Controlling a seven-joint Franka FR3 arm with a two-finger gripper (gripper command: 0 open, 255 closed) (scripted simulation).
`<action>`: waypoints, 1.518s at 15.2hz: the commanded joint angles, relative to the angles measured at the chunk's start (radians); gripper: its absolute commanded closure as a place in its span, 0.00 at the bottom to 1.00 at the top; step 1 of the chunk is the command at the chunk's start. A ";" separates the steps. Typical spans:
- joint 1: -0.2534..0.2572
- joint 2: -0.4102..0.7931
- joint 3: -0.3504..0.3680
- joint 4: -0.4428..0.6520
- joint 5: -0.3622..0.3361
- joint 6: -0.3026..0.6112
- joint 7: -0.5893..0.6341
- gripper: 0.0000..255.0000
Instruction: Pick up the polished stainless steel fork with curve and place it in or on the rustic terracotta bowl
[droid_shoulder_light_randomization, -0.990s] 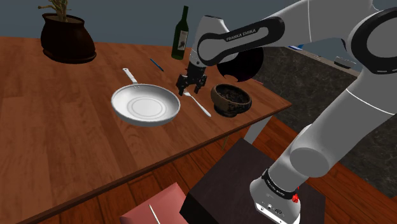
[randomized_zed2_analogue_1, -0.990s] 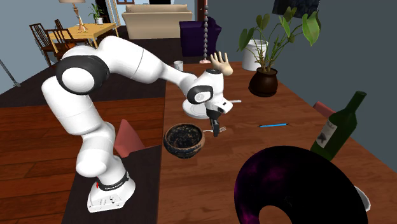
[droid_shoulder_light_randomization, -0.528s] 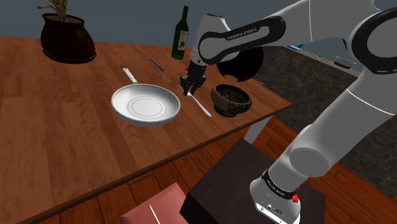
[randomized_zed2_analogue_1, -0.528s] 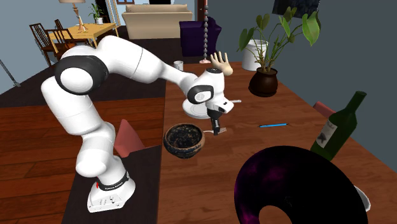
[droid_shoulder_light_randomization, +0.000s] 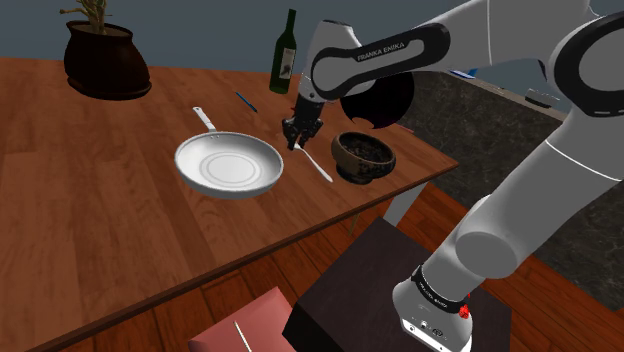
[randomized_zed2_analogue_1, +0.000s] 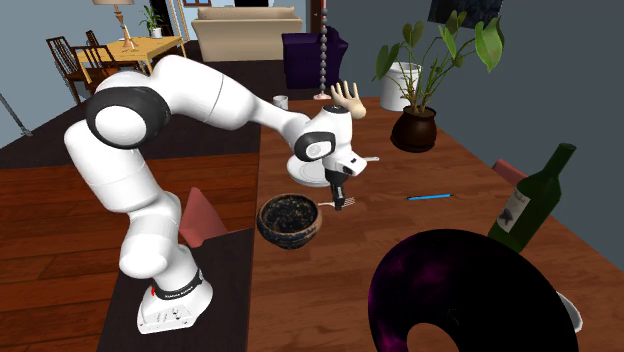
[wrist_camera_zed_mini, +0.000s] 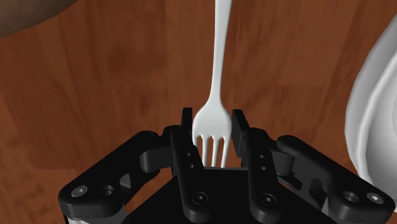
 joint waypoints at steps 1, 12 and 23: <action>0.001 -0.010 0.001 0.009 0.003 -0.024 -0.001 1.00; 0.001 -0.063 -0.002 0.105 0.009 -0.172 -0.006 1.00; 0.000 -0.089 -0.004 0.226 0.011 -0.319 -0.007 1.00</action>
